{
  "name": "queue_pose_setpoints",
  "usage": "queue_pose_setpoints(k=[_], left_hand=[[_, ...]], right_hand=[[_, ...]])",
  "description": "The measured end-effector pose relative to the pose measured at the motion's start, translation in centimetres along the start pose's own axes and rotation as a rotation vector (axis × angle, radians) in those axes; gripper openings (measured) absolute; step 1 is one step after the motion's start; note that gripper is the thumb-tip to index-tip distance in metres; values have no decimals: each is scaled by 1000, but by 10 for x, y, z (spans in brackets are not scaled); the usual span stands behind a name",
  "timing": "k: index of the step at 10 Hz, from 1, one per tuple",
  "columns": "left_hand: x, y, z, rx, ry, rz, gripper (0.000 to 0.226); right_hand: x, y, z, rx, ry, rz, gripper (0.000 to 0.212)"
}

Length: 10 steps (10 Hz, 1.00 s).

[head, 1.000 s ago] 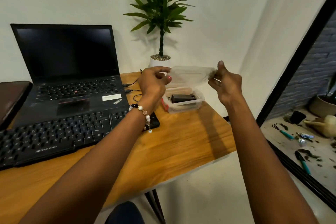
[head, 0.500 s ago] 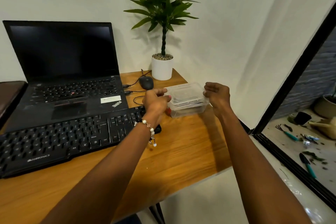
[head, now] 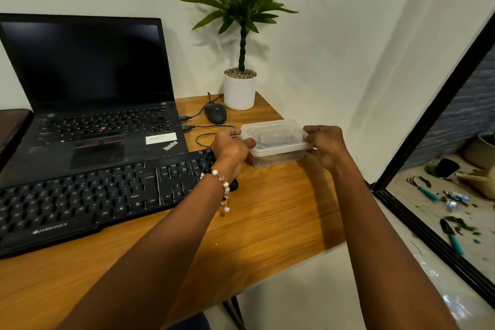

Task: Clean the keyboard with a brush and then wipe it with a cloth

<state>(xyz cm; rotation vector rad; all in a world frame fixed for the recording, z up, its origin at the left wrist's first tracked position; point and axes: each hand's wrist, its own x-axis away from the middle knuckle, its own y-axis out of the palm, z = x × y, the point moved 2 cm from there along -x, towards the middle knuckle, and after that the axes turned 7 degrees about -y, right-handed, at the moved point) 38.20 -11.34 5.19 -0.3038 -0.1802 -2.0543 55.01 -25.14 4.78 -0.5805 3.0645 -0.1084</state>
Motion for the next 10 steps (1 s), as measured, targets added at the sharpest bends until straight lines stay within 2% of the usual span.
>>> queue_pose_setpoints(k=[2, 3, 4, 5, 6, 7, 8, 9, 10], left_hand=[[1, 2, 1, -71, -126, -64, 20], [0, 2, 5, -97, -153, -67, 24], [2, 3, 11, -174, -97, -29, 29], [5, 5, 15, -340, 8, 53, 31], [9, 10, 19, -487, 81, 119, 33], [14, 11, 21, -577, 116, 174, 21], [17, 15, 18, -756, 267, 242, 10], [23, 17, 18, -881, 348, 229, 17], [22, 12, 19, -874, 340, 172, 24]], right_hand=[[3, -2, 0, -127, 195, -58, 30], [4, -4, -3, -158, 291, -78, 24], [3, -6, -5, -184, 286, -38, 19], [1, -6, -5, -81, 218, 12, 23], [-3, -2, -5, 122, 91, 75, 28], [-4, 1, -6, 289, -2, 129, 29], [0, 3, -8, 336, -78, 141, 28], [11, 5, -10, 368, -110, 124, 31], [18, 8, -13, 399, -108, 142, 32]])
